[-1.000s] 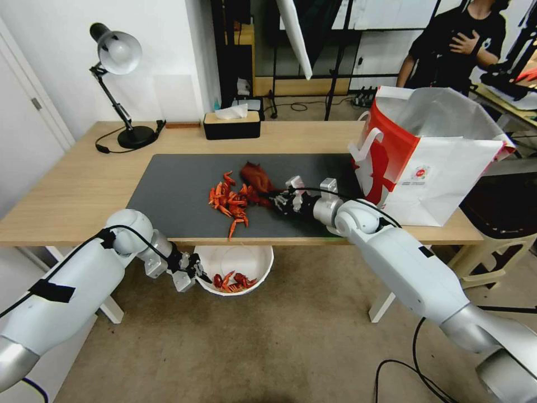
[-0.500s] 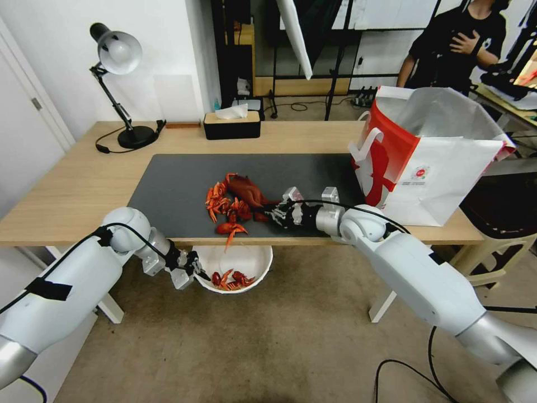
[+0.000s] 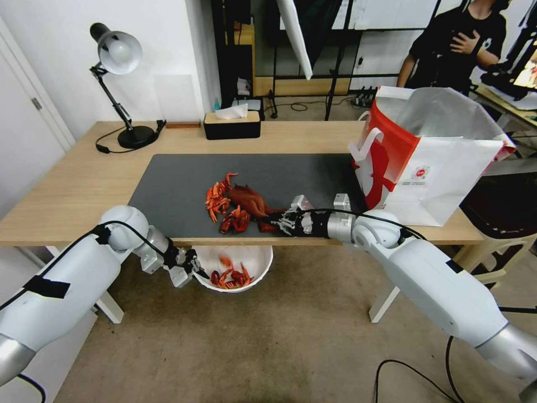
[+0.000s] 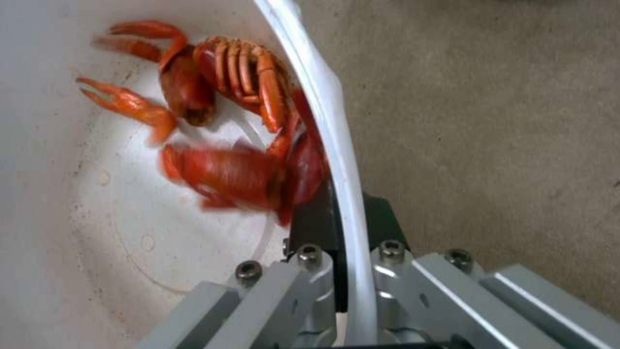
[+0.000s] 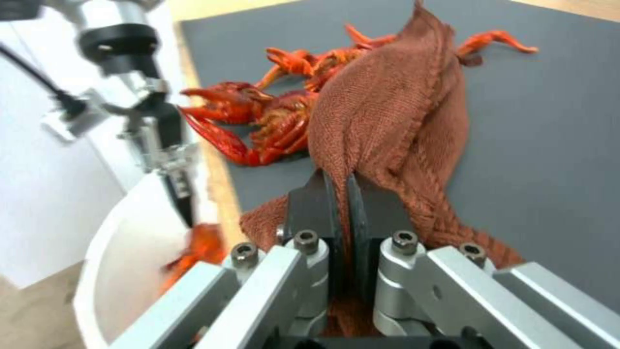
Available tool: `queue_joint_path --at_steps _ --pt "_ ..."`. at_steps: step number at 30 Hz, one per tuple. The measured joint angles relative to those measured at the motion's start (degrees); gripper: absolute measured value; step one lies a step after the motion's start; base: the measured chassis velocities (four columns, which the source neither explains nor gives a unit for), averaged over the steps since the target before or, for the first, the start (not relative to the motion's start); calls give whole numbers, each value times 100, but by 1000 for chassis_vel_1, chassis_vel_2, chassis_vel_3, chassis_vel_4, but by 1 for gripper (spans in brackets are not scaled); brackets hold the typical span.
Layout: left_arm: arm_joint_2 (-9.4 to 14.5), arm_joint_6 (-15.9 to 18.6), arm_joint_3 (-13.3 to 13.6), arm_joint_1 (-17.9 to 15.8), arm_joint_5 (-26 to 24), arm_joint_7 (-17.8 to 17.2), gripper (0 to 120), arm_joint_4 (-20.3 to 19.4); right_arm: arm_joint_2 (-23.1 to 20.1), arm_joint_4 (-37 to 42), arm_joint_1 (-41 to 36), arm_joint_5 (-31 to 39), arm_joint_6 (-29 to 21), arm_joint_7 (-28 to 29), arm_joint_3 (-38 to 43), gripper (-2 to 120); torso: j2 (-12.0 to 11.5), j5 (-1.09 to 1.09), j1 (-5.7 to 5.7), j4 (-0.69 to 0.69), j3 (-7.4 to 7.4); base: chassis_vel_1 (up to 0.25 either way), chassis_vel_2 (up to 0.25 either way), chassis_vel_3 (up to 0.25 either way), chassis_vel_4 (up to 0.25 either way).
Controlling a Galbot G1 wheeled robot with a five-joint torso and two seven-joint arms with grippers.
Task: Sweep shrimp from table into container with towel, then put container into takeout bag.
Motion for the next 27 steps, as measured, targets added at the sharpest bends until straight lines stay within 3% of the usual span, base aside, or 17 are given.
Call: queue_joint_path --at_steps 11,27 --pt "17 1 -2 -25 -17 -4 0 16 -60 29 -49 -51 42 -648 98 2 0 0 0 0 0 0 0 0 0" --pt "43 -6 -28 -44 -34 -5 0 58 -194 160 -125 -164 37 -1083 174 2 0 0 0 0 0 0 0 0 0"
